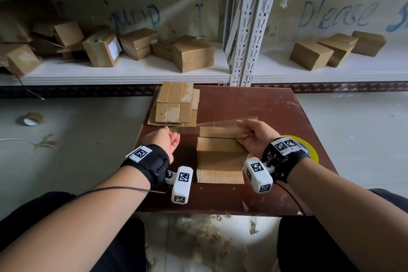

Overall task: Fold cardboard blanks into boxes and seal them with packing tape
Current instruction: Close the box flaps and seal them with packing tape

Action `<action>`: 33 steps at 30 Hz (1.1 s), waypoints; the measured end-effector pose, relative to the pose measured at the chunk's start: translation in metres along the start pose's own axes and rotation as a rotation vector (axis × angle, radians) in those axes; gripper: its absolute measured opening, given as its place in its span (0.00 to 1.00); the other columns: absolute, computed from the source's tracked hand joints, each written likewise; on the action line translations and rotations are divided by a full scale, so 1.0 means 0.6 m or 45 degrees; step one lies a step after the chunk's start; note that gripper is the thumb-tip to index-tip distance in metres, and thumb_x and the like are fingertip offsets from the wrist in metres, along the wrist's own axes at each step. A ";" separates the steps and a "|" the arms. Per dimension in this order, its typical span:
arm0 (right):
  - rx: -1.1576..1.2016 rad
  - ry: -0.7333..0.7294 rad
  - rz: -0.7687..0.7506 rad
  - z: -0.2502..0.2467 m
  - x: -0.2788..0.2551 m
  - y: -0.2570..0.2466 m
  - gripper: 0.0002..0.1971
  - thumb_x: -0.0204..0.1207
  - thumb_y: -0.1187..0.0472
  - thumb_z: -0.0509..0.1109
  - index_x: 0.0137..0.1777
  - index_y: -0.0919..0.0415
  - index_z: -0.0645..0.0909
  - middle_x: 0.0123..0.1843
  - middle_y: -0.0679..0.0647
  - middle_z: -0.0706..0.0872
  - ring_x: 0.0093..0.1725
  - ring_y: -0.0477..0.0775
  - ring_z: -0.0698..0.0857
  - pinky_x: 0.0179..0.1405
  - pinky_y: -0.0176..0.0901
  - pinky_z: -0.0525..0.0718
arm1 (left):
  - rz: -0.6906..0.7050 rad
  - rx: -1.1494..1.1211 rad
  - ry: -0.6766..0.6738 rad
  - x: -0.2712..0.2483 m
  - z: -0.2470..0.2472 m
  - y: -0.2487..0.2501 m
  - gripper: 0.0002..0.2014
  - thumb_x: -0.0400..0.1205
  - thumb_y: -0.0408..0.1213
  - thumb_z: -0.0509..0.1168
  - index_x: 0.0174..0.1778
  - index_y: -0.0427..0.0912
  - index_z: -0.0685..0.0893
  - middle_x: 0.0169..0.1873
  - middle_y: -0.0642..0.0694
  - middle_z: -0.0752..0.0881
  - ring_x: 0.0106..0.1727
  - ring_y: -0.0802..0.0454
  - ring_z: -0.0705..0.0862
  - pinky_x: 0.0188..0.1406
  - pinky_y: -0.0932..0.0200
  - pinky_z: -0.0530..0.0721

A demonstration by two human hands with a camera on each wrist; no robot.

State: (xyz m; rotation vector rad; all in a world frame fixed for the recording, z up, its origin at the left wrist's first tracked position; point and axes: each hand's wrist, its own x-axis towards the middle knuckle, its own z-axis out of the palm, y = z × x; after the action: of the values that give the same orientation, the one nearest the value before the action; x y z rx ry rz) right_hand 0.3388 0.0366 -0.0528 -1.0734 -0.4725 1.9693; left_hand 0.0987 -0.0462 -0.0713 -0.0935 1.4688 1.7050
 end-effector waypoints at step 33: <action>0.088 0.151 -0.008 0.014 -0.007 0.017 0.18 0.82 0.79 0.56 0.34 0.61 0.71 0.32 0.55 0.69 0.28 0.46 0.60 0.19 0.35 0.66 | 0.700 1.480 -0.226 0.001 -0.009 -0.106 0.11 0.81 0.27 0.68 0.52 0.43 0.93 0.51 0.44 0.94 0.55 0.44 0.90 0.48 0.63 0.76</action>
State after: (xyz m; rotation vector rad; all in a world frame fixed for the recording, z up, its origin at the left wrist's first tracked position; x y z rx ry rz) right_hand 0.3280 0.0279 -0.0525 -1.1366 -0.3412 1.8904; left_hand 0.1361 -0.0547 -0.1225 1.1243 2.2291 0.9299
